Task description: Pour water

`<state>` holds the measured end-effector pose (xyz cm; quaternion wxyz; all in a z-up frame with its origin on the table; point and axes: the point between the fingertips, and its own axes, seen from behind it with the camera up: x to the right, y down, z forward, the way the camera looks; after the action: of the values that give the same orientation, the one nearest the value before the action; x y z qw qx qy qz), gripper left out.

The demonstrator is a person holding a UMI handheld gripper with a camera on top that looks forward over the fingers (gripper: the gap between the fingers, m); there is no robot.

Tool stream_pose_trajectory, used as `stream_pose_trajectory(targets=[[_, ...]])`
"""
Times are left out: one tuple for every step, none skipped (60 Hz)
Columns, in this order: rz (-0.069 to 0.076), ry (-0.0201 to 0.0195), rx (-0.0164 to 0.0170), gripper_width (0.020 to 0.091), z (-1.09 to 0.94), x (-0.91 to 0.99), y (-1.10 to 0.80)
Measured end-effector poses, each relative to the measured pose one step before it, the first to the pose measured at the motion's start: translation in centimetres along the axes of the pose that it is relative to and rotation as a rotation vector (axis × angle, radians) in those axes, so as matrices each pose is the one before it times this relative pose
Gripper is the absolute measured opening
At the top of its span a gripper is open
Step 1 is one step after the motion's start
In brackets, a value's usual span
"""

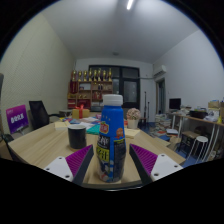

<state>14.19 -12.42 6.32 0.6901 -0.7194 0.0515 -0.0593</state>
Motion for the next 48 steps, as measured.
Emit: stream_pose_trajectory(targets=[[-0.0031, 0.00585, -0.00212, 0.0834, 0.484, -0.042, 0.104], [-0.0021, 0.00397, -0.00108, 0.0833, 0.482, -0.053, 0.074], [-0.0014, 0.00305, 0.00127, 0.0832, 0.437, -0.085, -0.008], [0.0001, -0.00169, 0.00127, 0.0833, 0.054, 1.297, -0.464], [-0.0006, 0.00697, 0.00713, 0.0830, 0.881, -1.224, 0.226], [-0.0008, 0.00245, 0.00442, 0.0825, 0.269, -0.103, -0.038], [-0.0004, 0.00082, 0.00268, 0.0819, 0.253, -0.106, -0.012], [0.0001, -0.00126, 0.00021, 0.0744, 0.321, -0.161, 0.054], [-0.0001, 0.00326, -0.00182, 0.0669, 0.313, -0.044, 0.124], [-0.0016, 0.00954, -0.00581, 0.0595, 0.236, 0.135, 0.257], [0.0065, 0.00540, 0.01357, 0.0591, 0.330, -0.001, -0.150], [0.0086, 0.00600, 0.01043, 0.0586, 0.107, 0.289, 0.008], [0.0091, 0.00932, 0.00460, 0.0588, 0.055, 0.105, -0.026], [0.0099, 0.00657, 0.00553, 0.0585, 0.104, 0.040, 0.019], [0.0094, 0.00269, 0.00560, 0.0584, 0.071, -0.042, 0.002], [0.0096, 0.00353, 0.00470, 0.0586, 0.070, -0.005, -0.009], [0.0090, 0.00178, 0.00234, 0.0585, 0.177, -0.043, 0.219], [0.0074, 0.00073, -0.00293, 0.0584, -0.189, -0.003, 0.052], [0.0071, -0.00064, -0.00259, 0.0584, -0.001, -0.047, 0.027], [0.0067, -0.00206, -0.00401, 0.0584, 0.009, 0.010, 0.050], [0.0083, -0.00310, -0.00538, 0.0581, -0.053, -0.010, 0.017], [0.0081, -0.00256, -0.00581, 0.0569, -0.053, 0.021, 0.006], [0.0069, -0.00130, -0.00615, 0.0554, -0.026, 0.037, -0.012], [0.0066, 0.00138, -0.00331, 0.0555, 0.433, -0.036, 0.245], [0.0033, -0.00023, -0.00558, 0.0543, -0.116, -0.129, -0.140], [-0.0013, -0.00300, -0.00738, 0.0533, -0.040, 0.036, -0.053], [-0.0048, -0.00412, -0.00822, 0.0529, -0.014, -0.002, -0.047], [-0.0087, -0.00619, -0.00898, 0.0514, -0.007, -0.017, -0.042], [-0.0093, -0.00476, -0.00931, 0.0514, -0.006, 0.014, -0.041], [-0.0105, -0.00282, -0.00870, 0.0512, 0.036, 0.020, -0.084], [-0.0139, 0.00064, -0.00578, 0.0510, 0.437, -0.203, 0.151], [-0.0179, -0.00159, -0.00225, 0.0499, -0.011, 0.243, -0.236], [-0.0237, -0.00137, -0.00276, 0.0491, 0.135, 0.090, -0.370], [-0.0277, 0.00094, 0.00117, 0.0490, 0.151, 0.112, -0.473], [-0.0322, 0.00247, 0.00329, 0.0491, 0.187, 0.168, -0.529], [-0.0377, 0.00349, 0.00693, 0.0490, 0.212, 0.220, -0.677], [-0.0436, 0.00408, 0.00957, 0.0491, 0.241, 0.218, -0.787], [-0.0519, 0.00256, 0.00764, 0.0491, 0.172, 0.508, -0.732], [-0.0534, 0.01005, 0.01435, 0.0490, 0.416, 0.108, -0.972], [-0.0655, 0.00430, 0.00885, 0.0491, 0.068, 0.859, -0.455], [-0.0638, 0.01179, 0.00969, 0.0492, 0.362, 0.440, -0.853], [-0.0626, 0.02028, 0.01461, 0.0489, 1.214, -0.798, -0.930], [-0.0698, 0.01198, 0.00914, 0.0490, 0.445, 0.479, -0.704], [-0.0726, 0.01068, 0.00679, 0.0490, 0.501, 0.408, -0.650], [-0.0718, 0.01429, 0.00494, 0.0491, 0.602, 0.168, -0.789], [-0.0720, 0.01364, 0.00315, 0.0488, 0.563, 0.399, -0.473], [-0.0757, 0.01355, 0.00133, 0.0486, 0.637, 0.312, -0.394], [-0.0852, -0.00428, 0.00453, 0.0487, -0.620, 2.253, 0.890]])
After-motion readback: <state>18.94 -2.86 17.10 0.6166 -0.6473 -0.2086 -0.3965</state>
